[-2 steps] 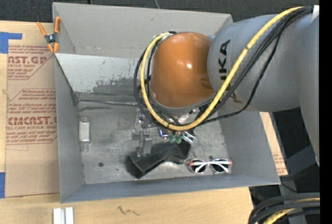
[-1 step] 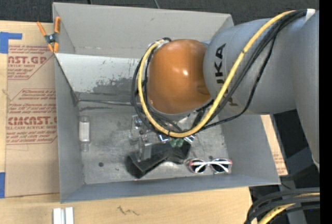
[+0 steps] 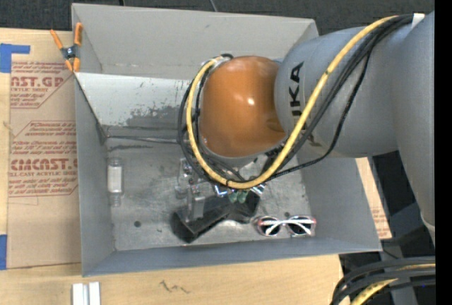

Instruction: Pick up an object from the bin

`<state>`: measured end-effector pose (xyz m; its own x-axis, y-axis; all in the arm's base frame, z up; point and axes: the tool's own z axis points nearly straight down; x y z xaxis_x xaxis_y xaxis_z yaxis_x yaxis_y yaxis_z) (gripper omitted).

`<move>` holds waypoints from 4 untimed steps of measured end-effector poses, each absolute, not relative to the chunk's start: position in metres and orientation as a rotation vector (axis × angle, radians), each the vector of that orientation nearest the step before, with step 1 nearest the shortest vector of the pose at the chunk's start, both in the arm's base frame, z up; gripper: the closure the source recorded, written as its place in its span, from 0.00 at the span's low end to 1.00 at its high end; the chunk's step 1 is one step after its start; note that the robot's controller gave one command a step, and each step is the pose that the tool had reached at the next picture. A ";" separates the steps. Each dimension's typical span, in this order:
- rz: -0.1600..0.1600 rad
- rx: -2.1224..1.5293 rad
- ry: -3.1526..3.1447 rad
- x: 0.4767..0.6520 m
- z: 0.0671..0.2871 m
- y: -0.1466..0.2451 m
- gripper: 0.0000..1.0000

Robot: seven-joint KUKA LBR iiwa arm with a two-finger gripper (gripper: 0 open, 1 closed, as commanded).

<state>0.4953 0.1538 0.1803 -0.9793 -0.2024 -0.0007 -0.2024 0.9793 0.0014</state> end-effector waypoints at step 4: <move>0.003 -0.772 3.045 0.480 0.123 0.171 1.00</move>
Offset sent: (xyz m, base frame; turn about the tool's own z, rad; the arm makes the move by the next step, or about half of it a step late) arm 0.0000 0.0000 0.0000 0.0000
